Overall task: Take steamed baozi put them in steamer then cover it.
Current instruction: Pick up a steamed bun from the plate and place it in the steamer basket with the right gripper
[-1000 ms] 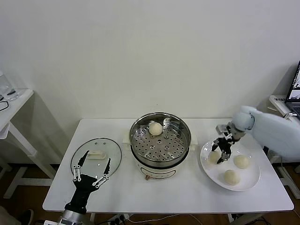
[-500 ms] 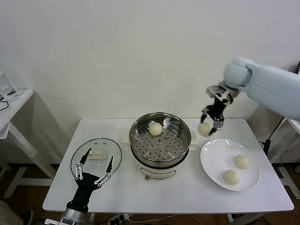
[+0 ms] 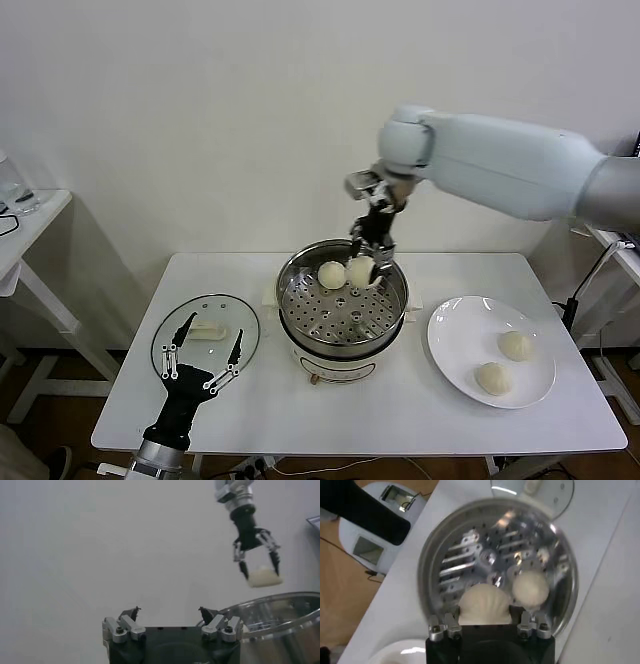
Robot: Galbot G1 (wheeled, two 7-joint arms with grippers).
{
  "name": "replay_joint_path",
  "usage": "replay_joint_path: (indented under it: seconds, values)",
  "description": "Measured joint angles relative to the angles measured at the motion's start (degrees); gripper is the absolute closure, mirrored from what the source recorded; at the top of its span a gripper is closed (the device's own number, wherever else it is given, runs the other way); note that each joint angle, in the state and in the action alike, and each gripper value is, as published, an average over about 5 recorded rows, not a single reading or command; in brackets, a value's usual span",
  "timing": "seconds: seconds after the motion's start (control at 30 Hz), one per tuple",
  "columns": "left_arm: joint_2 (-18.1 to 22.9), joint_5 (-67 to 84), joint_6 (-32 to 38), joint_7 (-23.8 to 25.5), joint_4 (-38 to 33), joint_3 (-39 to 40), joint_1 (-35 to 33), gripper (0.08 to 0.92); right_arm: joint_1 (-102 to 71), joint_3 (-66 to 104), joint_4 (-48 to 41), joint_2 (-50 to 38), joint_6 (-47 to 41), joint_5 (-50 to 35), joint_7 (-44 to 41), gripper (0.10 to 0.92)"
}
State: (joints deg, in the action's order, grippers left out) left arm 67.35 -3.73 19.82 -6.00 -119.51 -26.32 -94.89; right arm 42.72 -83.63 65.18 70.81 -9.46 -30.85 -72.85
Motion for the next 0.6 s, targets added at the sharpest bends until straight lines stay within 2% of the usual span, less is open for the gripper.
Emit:
replay_joint_path:
  seconds: [0.6]
  values:
    - [0.9,-0.1,0.1,-0.2,0.7,-0.5,0.6,0.177,-8.3,-0.1,-6.9,9.2,-1.0,1.3,5.7,0.353]
